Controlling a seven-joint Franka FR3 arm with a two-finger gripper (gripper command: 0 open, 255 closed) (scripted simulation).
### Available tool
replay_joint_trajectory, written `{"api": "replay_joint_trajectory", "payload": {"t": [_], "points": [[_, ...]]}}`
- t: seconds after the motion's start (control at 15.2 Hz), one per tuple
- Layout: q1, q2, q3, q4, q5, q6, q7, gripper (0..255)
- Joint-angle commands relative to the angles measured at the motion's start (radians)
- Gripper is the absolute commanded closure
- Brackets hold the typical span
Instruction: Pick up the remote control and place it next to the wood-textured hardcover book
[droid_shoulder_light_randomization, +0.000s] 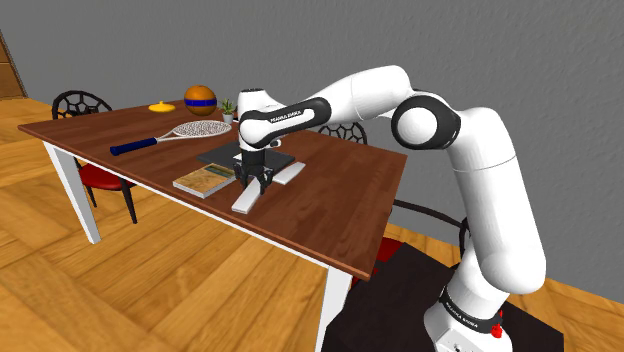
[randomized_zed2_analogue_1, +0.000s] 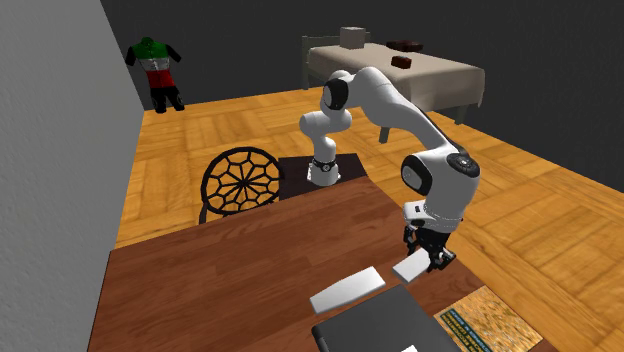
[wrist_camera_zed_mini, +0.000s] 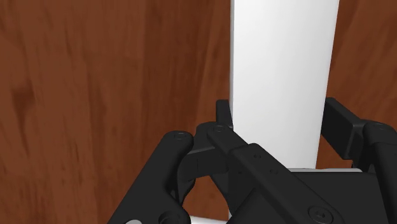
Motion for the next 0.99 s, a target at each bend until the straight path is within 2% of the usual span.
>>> {"api": "replay_joint_trajectory", "payload": {"t": [0.0,0.07,0.4,0.66,0.92], "points": [[0.0,0.006,-0.001,0.0,0.0,0.0,0.0,255],[-0.001,0.007,-0.001,0.0,0.0,0.001,0.0,0],[0.0,0.006,-0.001,0.0,0.0,0.0,0.0,0],[0.001,-0.028,0.002,0.075,0.004,-0.109,-0.003,0],[0.001,-0.028,0.002,0.075,0.004,-0.109,-0.003,0]]}}
